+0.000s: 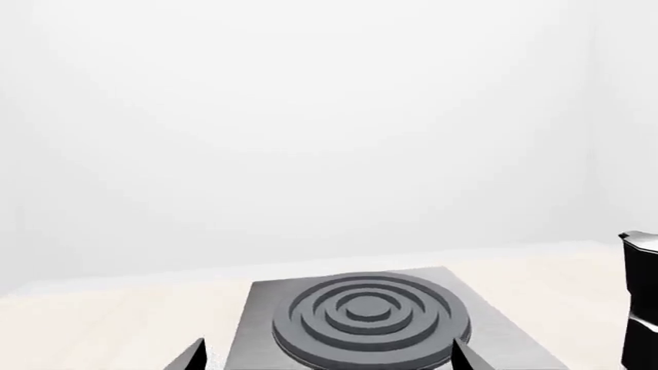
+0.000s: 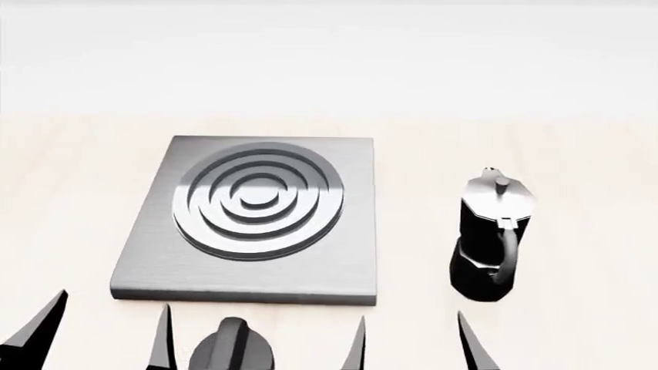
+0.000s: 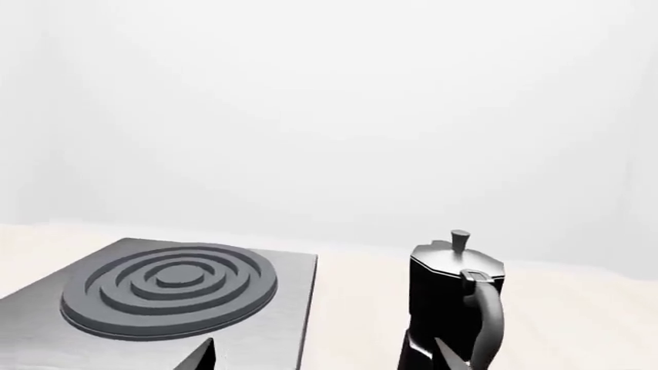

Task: Put the moka pot on the stove.

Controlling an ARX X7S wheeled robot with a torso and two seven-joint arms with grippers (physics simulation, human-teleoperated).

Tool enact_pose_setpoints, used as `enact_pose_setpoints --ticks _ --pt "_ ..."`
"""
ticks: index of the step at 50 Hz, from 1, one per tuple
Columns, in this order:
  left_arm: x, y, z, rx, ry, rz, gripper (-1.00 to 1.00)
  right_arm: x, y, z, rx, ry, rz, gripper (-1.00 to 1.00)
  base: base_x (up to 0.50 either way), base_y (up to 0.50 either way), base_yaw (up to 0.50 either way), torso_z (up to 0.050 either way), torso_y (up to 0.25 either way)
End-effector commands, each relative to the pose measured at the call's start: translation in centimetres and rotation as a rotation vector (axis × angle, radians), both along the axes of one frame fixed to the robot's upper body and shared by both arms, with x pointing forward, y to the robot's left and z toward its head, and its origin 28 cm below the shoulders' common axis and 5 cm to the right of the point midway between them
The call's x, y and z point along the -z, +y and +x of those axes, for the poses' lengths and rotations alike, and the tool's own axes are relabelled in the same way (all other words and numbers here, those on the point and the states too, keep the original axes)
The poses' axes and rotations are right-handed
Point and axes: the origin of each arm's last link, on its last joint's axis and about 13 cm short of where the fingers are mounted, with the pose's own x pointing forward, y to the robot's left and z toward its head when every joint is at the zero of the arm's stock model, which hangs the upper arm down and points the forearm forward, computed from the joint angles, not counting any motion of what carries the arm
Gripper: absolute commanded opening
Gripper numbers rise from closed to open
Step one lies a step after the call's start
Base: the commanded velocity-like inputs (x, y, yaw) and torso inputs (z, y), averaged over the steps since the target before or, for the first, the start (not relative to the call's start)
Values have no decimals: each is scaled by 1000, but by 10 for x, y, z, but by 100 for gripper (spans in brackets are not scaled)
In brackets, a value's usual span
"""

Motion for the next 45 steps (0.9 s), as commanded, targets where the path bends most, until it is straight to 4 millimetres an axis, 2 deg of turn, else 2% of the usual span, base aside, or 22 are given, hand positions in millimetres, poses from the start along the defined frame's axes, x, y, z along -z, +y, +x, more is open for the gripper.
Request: enact_pose_setpoints --ticks 1,45 --pt "0 1 0 -1 1 -1 100 -4 -1 -1 2 -17 30 100 0 98 0 0 0" --pt "3 5 4 -17 17 -1 100 1 6 2 -32 -1 33 100 0 101 0 0 0"
